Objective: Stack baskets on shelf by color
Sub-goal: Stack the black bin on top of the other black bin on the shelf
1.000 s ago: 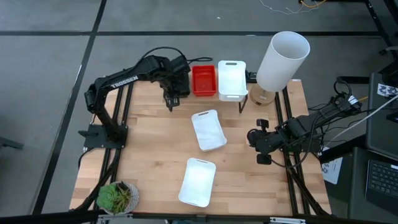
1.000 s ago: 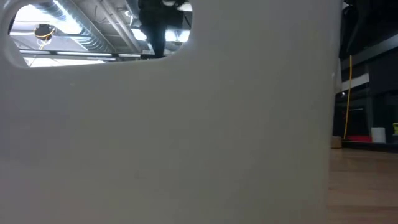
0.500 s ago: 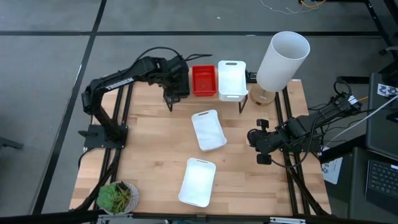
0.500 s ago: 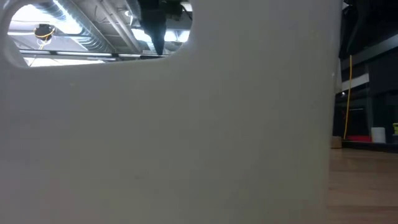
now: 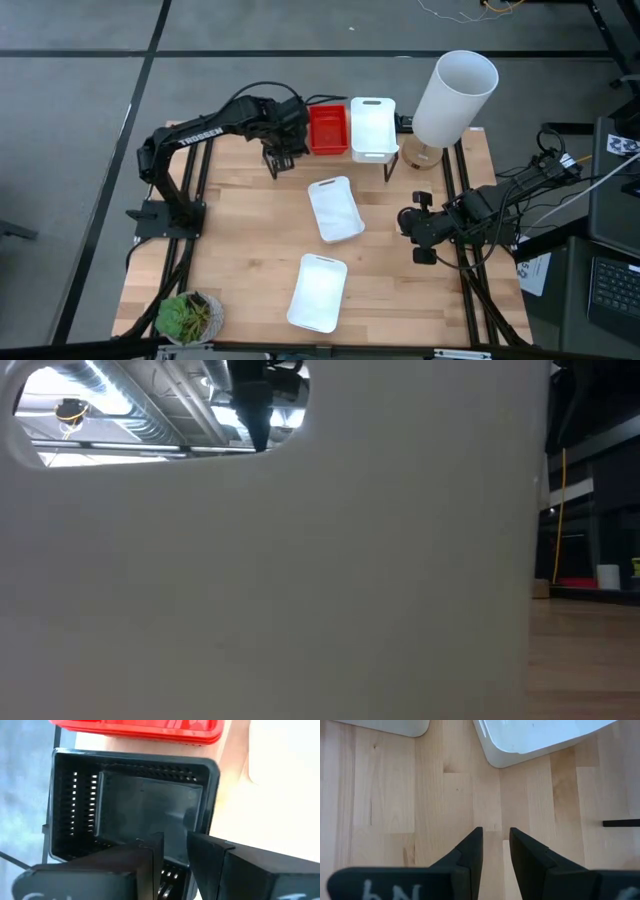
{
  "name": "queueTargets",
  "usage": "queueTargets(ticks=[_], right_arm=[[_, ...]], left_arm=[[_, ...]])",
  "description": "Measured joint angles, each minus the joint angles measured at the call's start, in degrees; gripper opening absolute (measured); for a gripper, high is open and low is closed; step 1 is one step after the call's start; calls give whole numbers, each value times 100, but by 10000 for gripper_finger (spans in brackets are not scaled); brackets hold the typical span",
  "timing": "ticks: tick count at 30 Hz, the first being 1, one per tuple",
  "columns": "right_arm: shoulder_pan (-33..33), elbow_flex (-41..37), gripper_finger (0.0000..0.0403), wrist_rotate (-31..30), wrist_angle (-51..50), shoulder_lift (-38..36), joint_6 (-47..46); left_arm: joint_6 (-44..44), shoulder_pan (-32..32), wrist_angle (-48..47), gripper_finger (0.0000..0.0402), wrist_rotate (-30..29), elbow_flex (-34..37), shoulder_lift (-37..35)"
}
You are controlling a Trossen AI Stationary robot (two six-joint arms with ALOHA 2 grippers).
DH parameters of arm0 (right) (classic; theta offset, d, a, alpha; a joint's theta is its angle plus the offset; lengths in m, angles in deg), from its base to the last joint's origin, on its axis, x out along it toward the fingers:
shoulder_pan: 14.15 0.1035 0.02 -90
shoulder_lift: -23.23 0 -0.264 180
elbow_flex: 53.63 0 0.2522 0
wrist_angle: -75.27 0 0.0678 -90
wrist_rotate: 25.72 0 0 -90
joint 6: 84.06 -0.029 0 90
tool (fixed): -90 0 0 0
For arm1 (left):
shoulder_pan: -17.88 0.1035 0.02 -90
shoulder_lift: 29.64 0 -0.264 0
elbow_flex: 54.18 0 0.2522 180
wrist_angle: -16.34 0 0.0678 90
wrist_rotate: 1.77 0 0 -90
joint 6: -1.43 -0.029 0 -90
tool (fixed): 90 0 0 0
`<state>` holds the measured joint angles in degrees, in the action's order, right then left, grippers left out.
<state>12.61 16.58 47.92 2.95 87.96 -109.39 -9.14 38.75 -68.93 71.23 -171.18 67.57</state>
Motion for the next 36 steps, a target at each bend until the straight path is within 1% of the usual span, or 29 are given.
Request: queueTargets(ticks=[5, 9, 12, 16, 18, 23, 27, 29, 31, 36], right_arm=[[1, 0, 97, -2, 2, 0, 1], [0, 0, 97, 0, 2, 0, 1], [1, 0, 97, 0, 2, 0, 1], [-1, 0, 97, -4, 9, 0, 3], [1, 0, 97, -4, 64, 0, 4], [1, 0, 97, -4, 374, 0, 35], [-1, 0, 97, -12, 824, 0, 203], [-9, 0, 97, -153, 1193, 0, 317], [-50, 0, 97, -323, 1578, 36, 498], [-179, 0, 97, -309, 2152, 236, 1090]], left_arm=[[190, -81, 18, 77, -277, 0, 193], [113, -77, 53, 77, -407, 2, 297], [113, -138, 138, 77, -700, 0, 241], [238, -283, 88, 77, -851, 0, -58], [446, -414, -85, 77, -815, 0, -202], [1022, -851, -840, 77, -103, -1, -490], [1504, -1208, -1427, 77, -88, -2, -537], [1624, -1371, -1638, 77, -91, -2, -535], [1624, -1531, -1754, 77, -101, -2, -535], [1374, -1780, -1620, 77, -113, -1, -535]])
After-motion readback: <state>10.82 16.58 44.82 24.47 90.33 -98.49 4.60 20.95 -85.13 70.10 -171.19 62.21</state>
